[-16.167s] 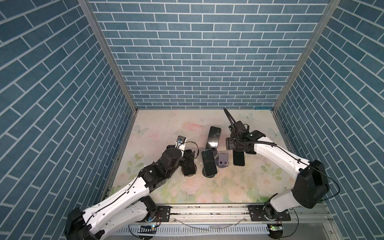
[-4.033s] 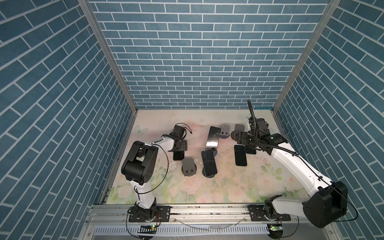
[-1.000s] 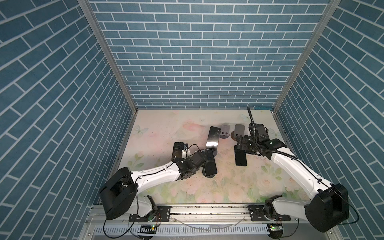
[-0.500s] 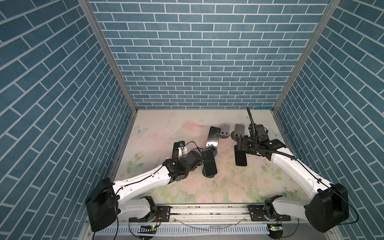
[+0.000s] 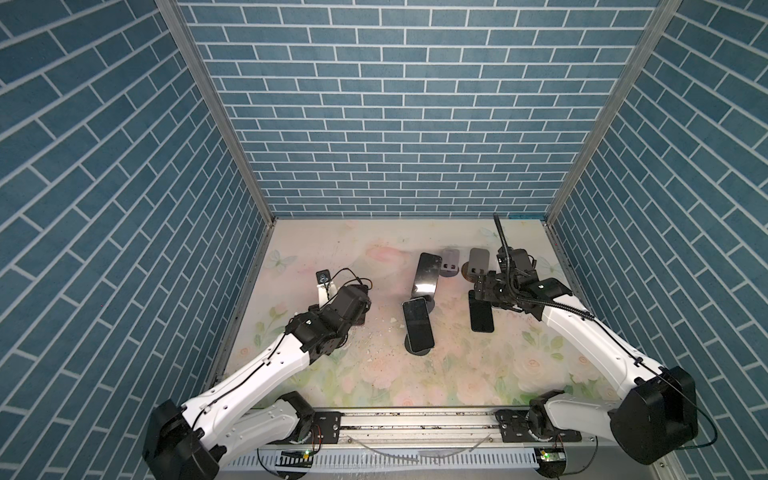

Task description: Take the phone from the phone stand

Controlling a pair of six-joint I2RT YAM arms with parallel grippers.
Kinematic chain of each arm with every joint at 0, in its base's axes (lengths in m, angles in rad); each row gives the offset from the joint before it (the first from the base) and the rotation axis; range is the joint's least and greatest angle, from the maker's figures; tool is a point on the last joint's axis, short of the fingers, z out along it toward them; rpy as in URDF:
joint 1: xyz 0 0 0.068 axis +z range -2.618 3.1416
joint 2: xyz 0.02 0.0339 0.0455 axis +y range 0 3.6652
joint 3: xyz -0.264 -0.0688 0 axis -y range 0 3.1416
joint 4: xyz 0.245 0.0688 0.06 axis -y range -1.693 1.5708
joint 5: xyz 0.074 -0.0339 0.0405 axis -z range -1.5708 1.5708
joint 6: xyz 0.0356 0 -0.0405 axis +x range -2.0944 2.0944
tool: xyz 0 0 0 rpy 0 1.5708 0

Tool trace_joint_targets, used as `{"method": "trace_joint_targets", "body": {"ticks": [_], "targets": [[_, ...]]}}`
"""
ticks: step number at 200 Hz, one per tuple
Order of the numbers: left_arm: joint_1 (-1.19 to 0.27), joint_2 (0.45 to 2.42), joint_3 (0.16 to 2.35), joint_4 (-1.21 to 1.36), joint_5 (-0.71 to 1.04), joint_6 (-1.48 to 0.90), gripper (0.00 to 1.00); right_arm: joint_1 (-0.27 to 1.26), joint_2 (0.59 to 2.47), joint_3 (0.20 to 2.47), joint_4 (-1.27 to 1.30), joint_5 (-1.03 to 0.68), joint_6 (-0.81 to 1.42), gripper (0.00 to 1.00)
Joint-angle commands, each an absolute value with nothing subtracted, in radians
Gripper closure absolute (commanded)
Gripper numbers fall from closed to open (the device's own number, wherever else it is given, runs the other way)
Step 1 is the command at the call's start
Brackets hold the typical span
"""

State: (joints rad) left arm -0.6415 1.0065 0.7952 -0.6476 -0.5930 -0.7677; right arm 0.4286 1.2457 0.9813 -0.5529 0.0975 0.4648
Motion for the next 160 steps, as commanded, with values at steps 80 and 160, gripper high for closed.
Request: {"method": "trace_joint_targets", "body": {"ticks": [80, 160], "targets": [[-0.28, 1.229, 0.834, -0.463, -0.38, -0.549, 0.44, 0.433, 1.29, 1.005, -0.575, 0.123, 0.466, 0.15], [-0.189, 1.426, 0.892, -0.363, -0.318, -0.523, 0.43, 0.432, 1.312, 1.032, -0.587, 0.133, 0.462, 0.15]]}}
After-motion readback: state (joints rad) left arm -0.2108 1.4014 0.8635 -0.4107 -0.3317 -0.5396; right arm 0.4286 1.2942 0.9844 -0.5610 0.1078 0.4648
